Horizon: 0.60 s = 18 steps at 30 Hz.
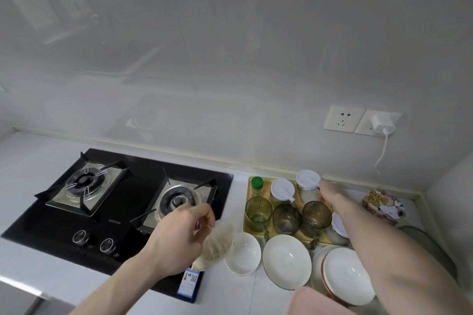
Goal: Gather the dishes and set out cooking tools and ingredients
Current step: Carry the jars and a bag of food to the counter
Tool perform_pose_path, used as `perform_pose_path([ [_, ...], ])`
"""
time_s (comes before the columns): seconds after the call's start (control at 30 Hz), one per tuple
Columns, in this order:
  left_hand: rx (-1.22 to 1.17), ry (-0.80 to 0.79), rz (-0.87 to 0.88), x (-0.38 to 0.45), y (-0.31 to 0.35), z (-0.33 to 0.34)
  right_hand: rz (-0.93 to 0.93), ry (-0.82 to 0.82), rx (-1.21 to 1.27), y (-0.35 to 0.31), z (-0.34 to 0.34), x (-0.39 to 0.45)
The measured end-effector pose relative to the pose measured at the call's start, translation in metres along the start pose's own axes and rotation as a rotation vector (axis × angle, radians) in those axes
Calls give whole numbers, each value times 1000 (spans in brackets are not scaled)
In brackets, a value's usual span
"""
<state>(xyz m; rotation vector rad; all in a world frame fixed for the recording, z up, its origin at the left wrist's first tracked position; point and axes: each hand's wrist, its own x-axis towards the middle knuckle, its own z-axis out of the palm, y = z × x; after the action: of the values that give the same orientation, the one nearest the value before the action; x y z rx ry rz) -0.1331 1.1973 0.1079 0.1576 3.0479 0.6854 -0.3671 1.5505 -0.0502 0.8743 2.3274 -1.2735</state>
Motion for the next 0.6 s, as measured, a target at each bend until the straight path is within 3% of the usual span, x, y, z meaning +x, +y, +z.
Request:
perform_pose_path([
  [0.3,-14,-67,80,-2,8,14,-52,43,-280,1,-16,-19],
  [0.6,32,-214,242,-3,21,45,-178,80,-235,12,-35,-50],
])
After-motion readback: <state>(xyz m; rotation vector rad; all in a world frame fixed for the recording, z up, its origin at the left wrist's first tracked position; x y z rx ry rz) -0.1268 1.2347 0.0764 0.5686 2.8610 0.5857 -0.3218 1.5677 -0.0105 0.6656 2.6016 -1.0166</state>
